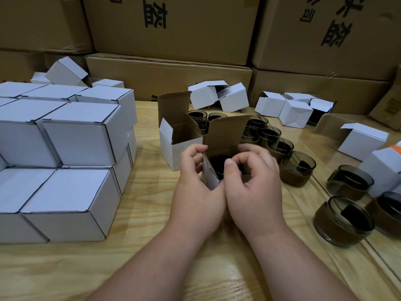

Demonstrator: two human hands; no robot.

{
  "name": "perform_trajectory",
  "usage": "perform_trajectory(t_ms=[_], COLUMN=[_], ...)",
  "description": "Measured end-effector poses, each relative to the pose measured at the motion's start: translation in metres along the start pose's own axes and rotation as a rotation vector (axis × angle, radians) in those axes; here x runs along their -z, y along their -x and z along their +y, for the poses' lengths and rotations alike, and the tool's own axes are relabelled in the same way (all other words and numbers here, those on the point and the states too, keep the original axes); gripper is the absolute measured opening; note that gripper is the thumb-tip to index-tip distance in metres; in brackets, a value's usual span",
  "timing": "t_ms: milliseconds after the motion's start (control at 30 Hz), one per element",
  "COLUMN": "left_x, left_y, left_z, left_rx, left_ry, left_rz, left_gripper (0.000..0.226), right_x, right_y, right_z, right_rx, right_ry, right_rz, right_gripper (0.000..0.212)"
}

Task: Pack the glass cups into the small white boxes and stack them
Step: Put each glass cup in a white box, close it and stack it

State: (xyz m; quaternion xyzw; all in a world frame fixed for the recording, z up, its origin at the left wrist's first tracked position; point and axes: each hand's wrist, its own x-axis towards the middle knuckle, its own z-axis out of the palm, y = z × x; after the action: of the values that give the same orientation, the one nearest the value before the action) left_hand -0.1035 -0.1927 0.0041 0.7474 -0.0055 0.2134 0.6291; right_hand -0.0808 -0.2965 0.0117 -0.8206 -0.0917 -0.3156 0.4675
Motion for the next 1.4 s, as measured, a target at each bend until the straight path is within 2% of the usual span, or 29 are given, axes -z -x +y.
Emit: perform_trajectory(t_ms=[67, 300, 467, 567, 867, 967, 1033, 1133, 1233, 1400], left_x=[0.0, -0.001, -0.001, -0.002, -0.002, -0.002, -0.002, -0.004, -0.004, 0.0], left_y=[0.0, -0.002, -0.002, -0.001, 0.0, -0.003, -0.004, -0.005, -0.005, -0.005], left_z=[0.0, 0.002, 0.003, 0.006, 0.004, -0.002, -0.006, -0.008, -0.006, -0.002], left_rx=[0.003, 0.002, 0.007, 0.005, -0.004, -0.001, 0.011, 0.041, 0.061, 0.023], left_ry=[0.015, 0.037, 0.046, 0.072, 0.081, 0.068, 0.037, 0.034, 0.109, 0.162], left_rz=[0.0, -0.001, 0.0, -0.007, -0.016, -0.02, -0.001, 0.018, 0.032, 0.011], left_gripper=[0.085, 0.092, 0.093, 0.087, 0.063, 0.045, 0.027, 0.018, 0.027, 0.066], right_x=[0.0, 0.0, -0.001, 0.0, -0.001, -0.001, -0.001, -0.002, -0.003, -0.003], right_y=[0.0, -0.002, 0.0, 0.0, -0.002, -0.004, -0.006, -0.006, -0.006, -0.006], right_z=[0.0, 0.001, 0.002, 0.001, 0.005, 0.005, 0.007, 0.009, 0.01, 0.012], right_rx=[-0.028, -0.041, -0.099, -0.097, -0.134, -0.156, -0.174, -0.182, -0.22, -0.264], right_ry=[-0.008, -0.101, -0.203, -0.188, -0.225, -0.251, -0.261, -0.215, -0.202, -0.223], right_rz=[0.027, 0.12, 0.073, 0.06, 0.041, 0.068, 0.078, 0.063, 0.047, 0.025], right_gripper=[0.005, 0.042, 0.051, 0.047, 0.018, 0.007, 0.012, 0.027, 0.031, 0.031])
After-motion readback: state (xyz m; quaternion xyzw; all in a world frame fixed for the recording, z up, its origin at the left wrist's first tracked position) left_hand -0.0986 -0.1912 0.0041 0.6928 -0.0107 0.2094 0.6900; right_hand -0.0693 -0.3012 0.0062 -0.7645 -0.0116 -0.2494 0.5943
